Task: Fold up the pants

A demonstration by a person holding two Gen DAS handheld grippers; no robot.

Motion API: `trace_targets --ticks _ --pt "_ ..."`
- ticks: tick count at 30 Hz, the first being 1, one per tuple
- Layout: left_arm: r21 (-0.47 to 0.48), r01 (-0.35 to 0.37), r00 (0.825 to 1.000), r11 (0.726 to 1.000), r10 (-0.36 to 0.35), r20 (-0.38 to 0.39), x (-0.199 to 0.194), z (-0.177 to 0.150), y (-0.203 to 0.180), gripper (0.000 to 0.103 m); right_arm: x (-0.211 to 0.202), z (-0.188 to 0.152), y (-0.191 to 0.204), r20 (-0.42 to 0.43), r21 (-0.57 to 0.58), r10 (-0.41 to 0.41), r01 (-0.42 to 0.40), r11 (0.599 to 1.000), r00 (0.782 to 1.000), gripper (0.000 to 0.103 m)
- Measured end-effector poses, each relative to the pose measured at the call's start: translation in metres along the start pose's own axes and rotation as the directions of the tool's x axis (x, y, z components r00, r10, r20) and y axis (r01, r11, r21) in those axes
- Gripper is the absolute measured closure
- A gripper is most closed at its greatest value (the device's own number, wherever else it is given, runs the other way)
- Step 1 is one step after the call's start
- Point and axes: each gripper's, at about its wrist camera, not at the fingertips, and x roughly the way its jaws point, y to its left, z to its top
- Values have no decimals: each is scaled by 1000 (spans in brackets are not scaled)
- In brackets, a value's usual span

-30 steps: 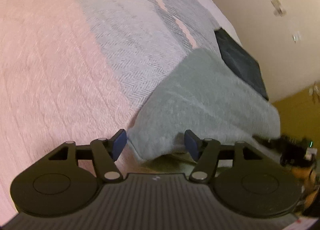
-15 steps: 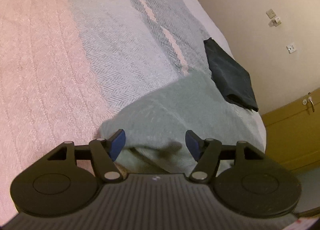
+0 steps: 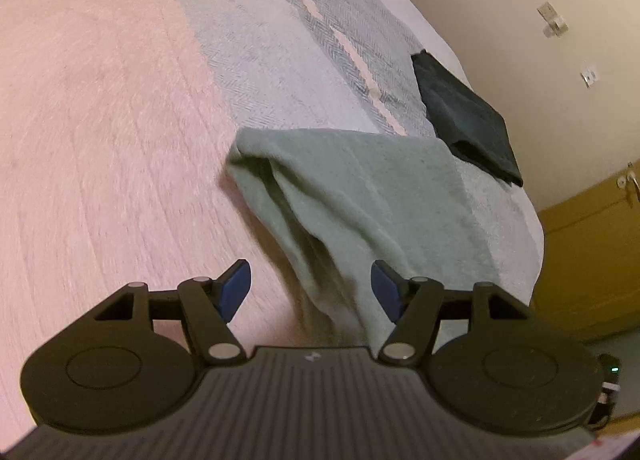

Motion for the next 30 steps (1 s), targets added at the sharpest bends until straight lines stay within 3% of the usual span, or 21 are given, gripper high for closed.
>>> trace_targets --ticks 4,7,10,12,15,18,22,28,30 --pt "-13 -13 998 1000 14 63 -9 -14 -36 41 -34 43 21 46 -215 -62 70 974 997 55" --pt "28 4 996 1000 -7 90 -2 -16 -68 42 -20 60 66 17 -383 -22 27 923 1000 55" --pt "59 -36 996 998 31 83 21 -14 -94 46 -5 83 92 -105 -544 25 -78 835 994 55" --pt "40 -99 993 994 96 71 39 -15 -101 46 11 95 102 -224 -616 50 -181 767 973 55" --pt "-36 -206 978 978 208 37 66 -19 -106 46 31 105 117 -344 -705 11 -266 658 939 55" --pt "-79 -279 959 957 282 32 80 -23 -110 46 34 117 114 -391 -750 -24 -304 587 920 55" --pt "-119 -308 949 944 314 38 80 -26 -113 45 38 129 119 -406 -771 -63 -305 559 912 55" --pt "-134 -303 948 944 312 57 81 -30 -113 44 29 136 124 -372 -796 -102 -260 547 923 55" --pt "-141 -295 949 945 306 72 77 -34 -112 44 27 134 132 -368 -820 -114 -265 507 923 55"
